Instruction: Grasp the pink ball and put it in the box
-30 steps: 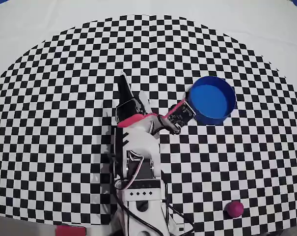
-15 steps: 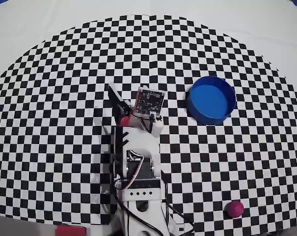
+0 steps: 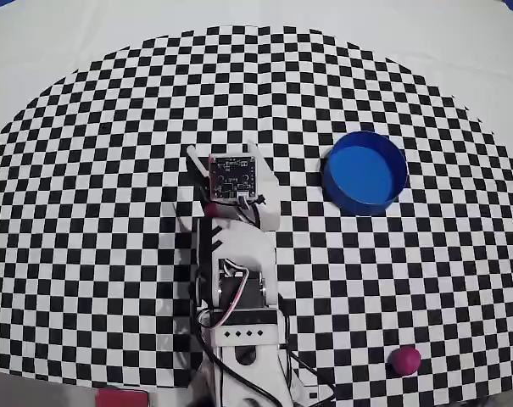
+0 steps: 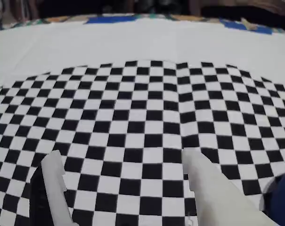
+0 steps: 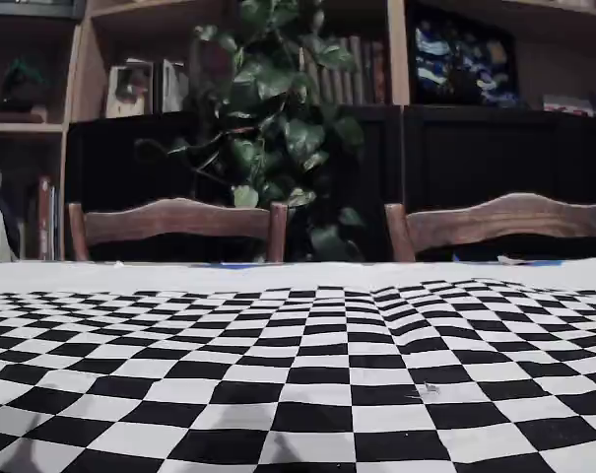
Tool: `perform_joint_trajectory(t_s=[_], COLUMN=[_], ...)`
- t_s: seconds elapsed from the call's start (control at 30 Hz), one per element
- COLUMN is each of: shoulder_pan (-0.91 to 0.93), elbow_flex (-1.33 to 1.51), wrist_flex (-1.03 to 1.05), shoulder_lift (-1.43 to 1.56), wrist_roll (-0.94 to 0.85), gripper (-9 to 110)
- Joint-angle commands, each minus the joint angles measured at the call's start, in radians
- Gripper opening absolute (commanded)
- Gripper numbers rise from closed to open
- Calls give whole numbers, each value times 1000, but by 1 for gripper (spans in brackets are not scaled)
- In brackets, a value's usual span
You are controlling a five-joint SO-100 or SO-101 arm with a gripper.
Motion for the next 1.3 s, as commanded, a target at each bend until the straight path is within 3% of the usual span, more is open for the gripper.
perform_joint_trajectory(t_s=[0.0, 0.63, 1.27], shoulder_pan=[6, 17, 242], elbow_flex=[8, 8, 8], wrist_flex=[-32, -133, -140], shoulder_lift=[-5, -6, -11], wrist_roll=[-9, -9, -9], gripper=[30, 30, 29])
